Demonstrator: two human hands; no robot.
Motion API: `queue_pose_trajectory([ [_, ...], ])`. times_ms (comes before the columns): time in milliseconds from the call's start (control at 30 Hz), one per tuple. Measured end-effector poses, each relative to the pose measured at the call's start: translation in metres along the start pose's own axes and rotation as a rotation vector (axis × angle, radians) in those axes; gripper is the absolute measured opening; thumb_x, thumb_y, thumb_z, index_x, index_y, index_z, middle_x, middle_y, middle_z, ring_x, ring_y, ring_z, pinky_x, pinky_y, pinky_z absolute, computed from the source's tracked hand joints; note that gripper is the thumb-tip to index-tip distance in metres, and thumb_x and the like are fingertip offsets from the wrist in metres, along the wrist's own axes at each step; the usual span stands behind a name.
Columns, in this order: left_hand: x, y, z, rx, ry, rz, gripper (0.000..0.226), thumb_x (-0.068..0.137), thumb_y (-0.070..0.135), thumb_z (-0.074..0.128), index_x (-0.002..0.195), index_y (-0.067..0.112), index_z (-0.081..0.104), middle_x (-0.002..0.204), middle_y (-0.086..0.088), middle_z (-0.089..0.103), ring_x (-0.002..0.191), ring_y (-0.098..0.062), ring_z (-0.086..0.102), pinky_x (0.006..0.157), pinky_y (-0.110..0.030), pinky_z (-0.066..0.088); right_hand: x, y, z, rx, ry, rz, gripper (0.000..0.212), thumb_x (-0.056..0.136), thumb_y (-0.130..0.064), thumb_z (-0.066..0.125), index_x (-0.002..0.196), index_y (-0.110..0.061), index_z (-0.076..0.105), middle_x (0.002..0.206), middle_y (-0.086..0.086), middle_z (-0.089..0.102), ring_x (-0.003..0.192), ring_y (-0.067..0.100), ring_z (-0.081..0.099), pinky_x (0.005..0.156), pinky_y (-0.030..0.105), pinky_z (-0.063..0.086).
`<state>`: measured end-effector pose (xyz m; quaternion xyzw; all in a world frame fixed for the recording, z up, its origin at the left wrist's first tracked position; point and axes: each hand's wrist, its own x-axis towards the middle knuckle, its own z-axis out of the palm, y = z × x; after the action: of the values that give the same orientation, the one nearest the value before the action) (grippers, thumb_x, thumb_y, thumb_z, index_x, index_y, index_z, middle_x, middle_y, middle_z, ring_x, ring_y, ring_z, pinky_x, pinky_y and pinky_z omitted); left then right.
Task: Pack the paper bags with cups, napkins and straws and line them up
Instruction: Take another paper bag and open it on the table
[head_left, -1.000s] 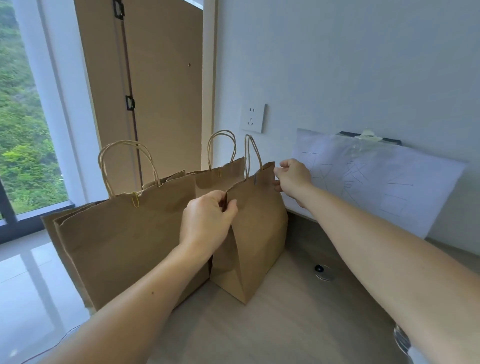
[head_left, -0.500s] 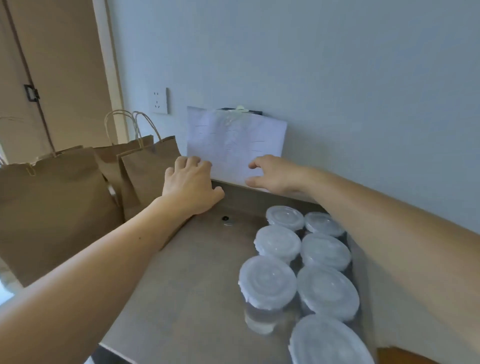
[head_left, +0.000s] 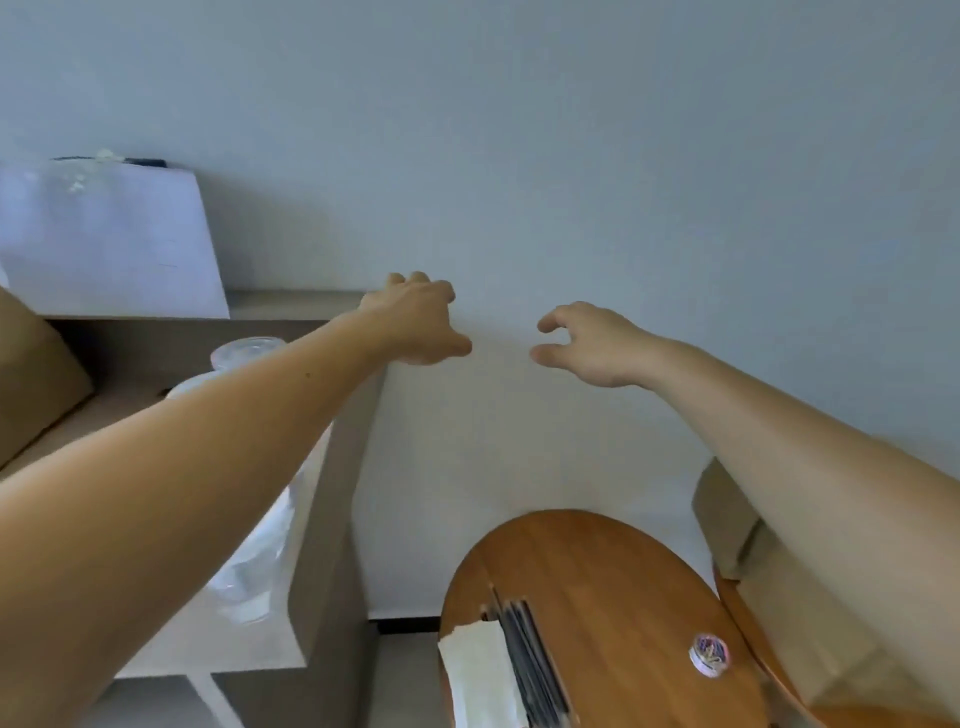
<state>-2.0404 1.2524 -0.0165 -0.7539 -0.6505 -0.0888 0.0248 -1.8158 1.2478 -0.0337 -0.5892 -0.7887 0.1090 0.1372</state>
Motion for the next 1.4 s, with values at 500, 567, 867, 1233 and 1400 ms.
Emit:
queue_pose_trajectory([
  [500,0.066,0.194,0.181,-0.152,-0.391,0.349,0.072,0.089,0.048,0.059,0.15,0.021,0.034,0.151,-0.007,0.037,0.138,-0.033,0.032,0.105,-0.048,0.037,-0.094,0.21,0.061,0.106,-0.012,0.516,0.056,0.095,-0.045,0.056,0.14,-0.011,0.049,0.143,0.007,0.051,0.126,0.024,0.052,0.1,0.034,0.043],
  [567,0.068,0.216,0.2,-0.181,-0.431,0.39,0.071,0.088,0.045,0.059,0.15,0.021,0.034,0.151,-0.007,0.037,0.138,-0.032,0.032,0.105,-0.047,0.037,-0.112,0.236,0.074,0.089,0.012,0.58,0.057,0.094,-0.045,0.057,0.139,-0.01,0.05,0.142,0.007,0.053,0.125,0.024,0.054,0.102,0.04,0.045],
  [867,0.065,0.307,0.269,-0.204,-0.571,0.445,0.069,0.089,0.042,0.058,0.15,0.021,0.035,0.151,-0.006,0.038,0.138,-0.029,0.033,0.108,-0.045,0.038,-0.194,0.383,0.128,-0.053,0.152,0.915,0.015,0.091,-0.043,0.053,0.089,-0.028,0.054,0.088,-0.008,0.054,0.072,0.009,0.052,0.064,0.034,0.054],
  [1233,0.048,0.403,0.325,-0.186,-0.711,0.262,0.057,0.088,0.039,0.061,0.141,0.021,0.049,0.142,-0.006,0.048,0.128,-0.027,0.046,0.099,-0.039,0.046,-0.194,0.523,0.161,-0.065,-0.094,0.903,0.054,0.09,-0.058,0.051,0.128,-0.02,0.05,0.125,0.001,0.056,0.116,0.021,0.056,0.086,0.035,0.05],
  [1400,0.039,0.403,0.338,-0.156,-0.731,0.185,0.057,0.089,0.041,0.061,0.142,0.022,0.047,0.143,-0.004,0.045,0.129,-0.025,0.043,0.097,-0.037,0.044,-0.187,0.532,0.168,-0.109,-0.176,0.834,0.016,0.1,-0.034,0.047,0.094,-0.021,0.054,0.076,-0.004,0.056,0.076,0.014,0.063,0.066,0.026,0.051],
])
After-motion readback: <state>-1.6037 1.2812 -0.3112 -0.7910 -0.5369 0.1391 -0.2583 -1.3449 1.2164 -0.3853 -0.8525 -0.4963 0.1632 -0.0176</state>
